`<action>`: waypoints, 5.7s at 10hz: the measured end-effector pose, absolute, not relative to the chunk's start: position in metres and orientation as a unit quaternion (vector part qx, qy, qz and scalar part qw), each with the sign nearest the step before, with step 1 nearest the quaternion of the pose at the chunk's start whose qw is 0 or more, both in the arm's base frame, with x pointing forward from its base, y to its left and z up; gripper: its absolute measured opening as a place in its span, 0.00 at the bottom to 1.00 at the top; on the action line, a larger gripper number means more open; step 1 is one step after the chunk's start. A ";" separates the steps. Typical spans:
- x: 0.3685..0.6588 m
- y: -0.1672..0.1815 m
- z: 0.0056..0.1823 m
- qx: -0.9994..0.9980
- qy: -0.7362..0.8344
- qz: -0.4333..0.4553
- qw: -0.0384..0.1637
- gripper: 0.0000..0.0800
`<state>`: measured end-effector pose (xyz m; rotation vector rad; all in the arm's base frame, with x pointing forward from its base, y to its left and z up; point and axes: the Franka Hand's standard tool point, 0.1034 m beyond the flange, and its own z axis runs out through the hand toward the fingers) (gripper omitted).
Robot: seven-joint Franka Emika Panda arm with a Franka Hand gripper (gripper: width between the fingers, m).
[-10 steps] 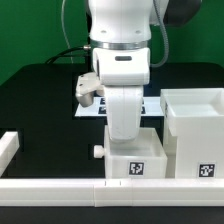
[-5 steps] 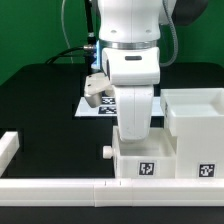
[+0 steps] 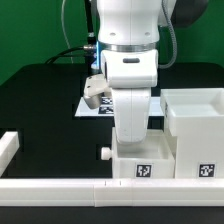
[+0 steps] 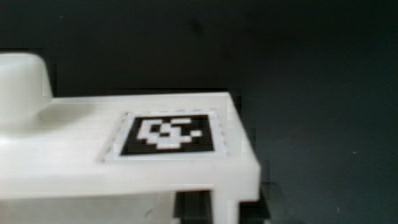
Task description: Assemble drawer
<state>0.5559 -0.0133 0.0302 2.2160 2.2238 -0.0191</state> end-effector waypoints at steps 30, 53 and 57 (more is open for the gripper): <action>0.555 -0.009 0.021 0.723 0.691 0.012 0.012 0.05; 0.558 -0.005 0.021 0.724 0.690 0.011 0.028 0.05; 0.558 -0.007 0.022 0.717 0.696 0.011 0.031 0.05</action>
Offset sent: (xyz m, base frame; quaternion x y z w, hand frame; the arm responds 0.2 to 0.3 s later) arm 0.0097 0.0095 -0.0019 -0.0002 0.0030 0.0024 1.0000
